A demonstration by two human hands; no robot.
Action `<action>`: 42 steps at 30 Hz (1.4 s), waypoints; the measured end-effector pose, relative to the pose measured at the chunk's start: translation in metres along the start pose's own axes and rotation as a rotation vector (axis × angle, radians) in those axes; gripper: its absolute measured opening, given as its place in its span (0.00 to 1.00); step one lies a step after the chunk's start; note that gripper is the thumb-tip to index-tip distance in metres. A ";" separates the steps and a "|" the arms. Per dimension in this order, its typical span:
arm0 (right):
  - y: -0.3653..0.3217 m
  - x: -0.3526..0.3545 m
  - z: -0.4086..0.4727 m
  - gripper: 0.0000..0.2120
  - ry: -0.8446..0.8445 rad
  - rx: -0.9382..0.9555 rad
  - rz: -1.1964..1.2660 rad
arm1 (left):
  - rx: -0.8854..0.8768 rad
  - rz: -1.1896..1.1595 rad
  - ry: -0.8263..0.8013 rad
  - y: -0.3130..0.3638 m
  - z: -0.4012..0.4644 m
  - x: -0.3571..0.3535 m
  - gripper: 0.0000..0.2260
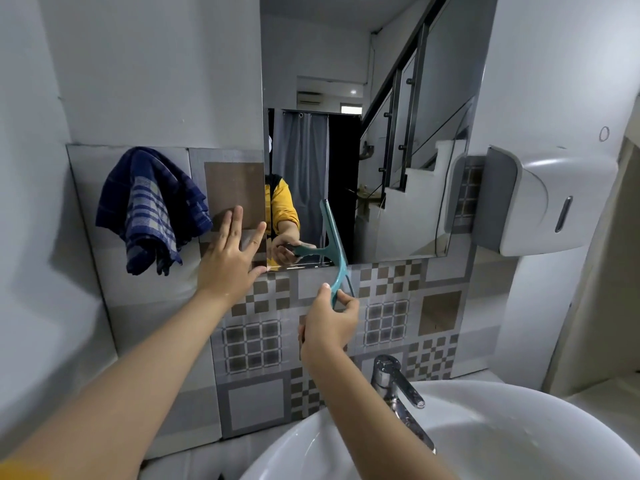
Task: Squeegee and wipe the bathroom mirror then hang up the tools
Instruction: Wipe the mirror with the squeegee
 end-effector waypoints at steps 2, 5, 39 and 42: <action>0.000 -0.004 -0.007 0.06 -0.004 0.002 0.001 | 0.003 0.032 -0.010 -0.004 -0.004 -0.001 0.41; 0.006 -0.010 -0.018 0.05 -0.051 0.029 -0.019 | 0.002 0.069 -0.026 -0.010 -0.010 -0.003 0.43; 0.009 0.046 0.005 0.09 -0.473 0.615 -0.648 | 0.074 0.081 -0.145 -0.021 -0.016 0.008 0.45; 0.002 0.048 0.009 0.10 -0.530 0.594 -0.728 | 0.112 0.085 -0.195 -0.016 -0.016 0.012 0.43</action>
Point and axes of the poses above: each hand's wrist, its own z-axis towards the middle knuckle, its own x-axis out of the back of the hand, y = z × x, the point moved 4 cm from there along z, towards the middle knuckle, and after that the axes turned 15 degrees about x, right-handed, at the moved point
